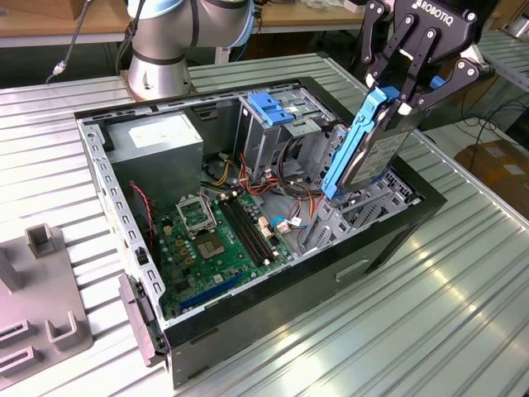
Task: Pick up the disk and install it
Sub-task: 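Insert the disk into the insertion slot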
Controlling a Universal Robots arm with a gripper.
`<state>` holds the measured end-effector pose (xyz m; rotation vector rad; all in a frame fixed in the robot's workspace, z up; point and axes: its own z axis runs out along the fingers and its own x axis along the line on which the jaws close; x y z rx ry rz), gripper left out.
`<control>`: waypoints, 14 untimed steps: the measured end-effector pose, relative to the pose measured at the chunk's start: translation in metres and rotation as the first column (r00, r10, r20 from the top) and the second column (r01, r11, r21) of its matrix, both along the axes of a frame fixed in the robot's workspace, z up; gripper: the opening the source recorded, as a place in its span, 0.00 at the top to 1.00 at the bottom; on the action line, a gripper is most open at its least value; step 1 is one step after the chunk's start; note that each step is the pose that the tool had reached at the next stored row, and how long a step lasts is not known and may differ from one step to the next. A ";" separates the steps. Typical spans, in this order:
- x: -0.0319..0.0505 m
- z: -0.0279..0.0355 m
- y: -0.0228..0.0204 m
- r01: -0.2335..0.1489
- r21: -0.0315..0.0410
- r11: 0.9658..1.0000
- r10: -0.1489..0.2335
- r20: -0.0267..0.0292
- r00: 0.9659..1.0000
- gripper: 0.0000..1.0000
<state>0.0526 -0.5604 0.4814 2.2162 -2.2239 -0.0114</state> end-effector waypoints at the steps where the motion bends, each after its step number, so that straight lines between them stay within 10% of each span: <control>1: 0.0000 0.0000 0.0000 0.000 0.000 1.000 0.000 0.000 1.000 0.63; 14: 0.0168 -0.0147 0.0000 0.008 -0.001 1.000 -0.008 0.005 1.000 0.63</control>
